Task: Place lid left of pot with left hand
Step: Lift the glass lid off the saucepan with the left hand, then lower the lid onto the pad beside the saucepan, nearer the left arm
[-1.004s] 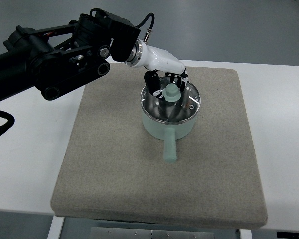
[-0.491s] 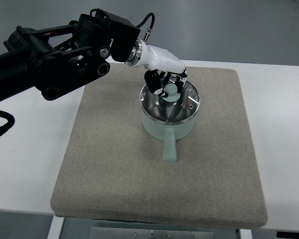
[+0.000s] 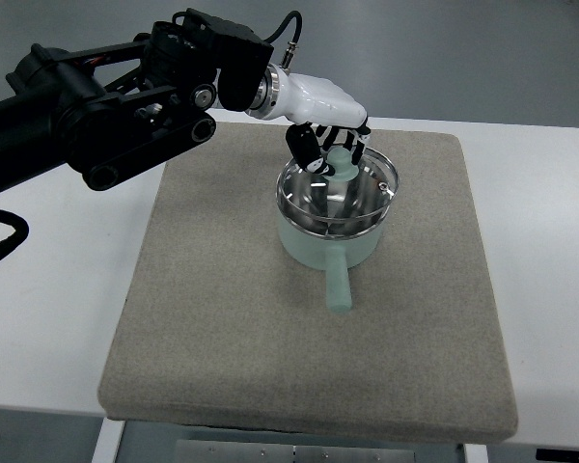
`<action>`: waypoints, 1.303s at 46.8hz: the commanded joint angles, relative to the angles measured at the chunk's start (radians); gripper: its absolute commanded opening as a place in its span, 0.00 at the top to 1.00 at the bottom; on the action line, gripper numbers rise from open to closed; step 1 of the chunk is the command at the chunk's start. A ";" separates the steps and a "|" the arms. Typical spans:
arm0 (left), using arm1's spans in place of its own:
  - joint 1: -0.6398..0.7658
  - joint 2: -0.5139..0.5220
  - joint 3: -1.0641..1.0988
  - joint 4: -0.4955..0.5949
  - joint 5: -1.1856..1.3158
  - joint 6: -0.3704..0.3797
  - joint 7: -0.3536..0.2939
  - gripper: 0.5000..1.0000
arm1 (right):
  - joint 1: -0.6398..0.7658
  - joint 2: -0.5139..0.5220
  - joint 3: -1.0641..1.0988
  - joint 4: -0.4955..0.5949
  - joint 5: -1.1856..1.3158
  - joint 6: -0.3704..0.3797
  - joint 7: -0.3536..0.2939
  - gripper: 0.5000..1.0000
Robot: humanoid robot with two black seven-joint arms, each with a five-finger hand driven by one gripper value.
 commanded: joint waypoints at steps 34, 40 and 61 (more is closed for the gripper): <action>0.003 0.213 -0.013 -0.107 0.076 0.031 -0.002 1.00 | 0.000 0.000 0.000 0.000 0.000 0.000 0.000 0.15; 0.011 0.308 -0.009 -0.129 0.078 0.037 -0.009 1.00 | 0.000 0.000 0.000 0.000 0.000 0.000 0.000 0.15; 0.250 0.446 -0.002 -0.130 0.150 0.270 -0.117 1.00 | 0.000 0.000 0.000 0.000 0.000 0.000 0.000 0.15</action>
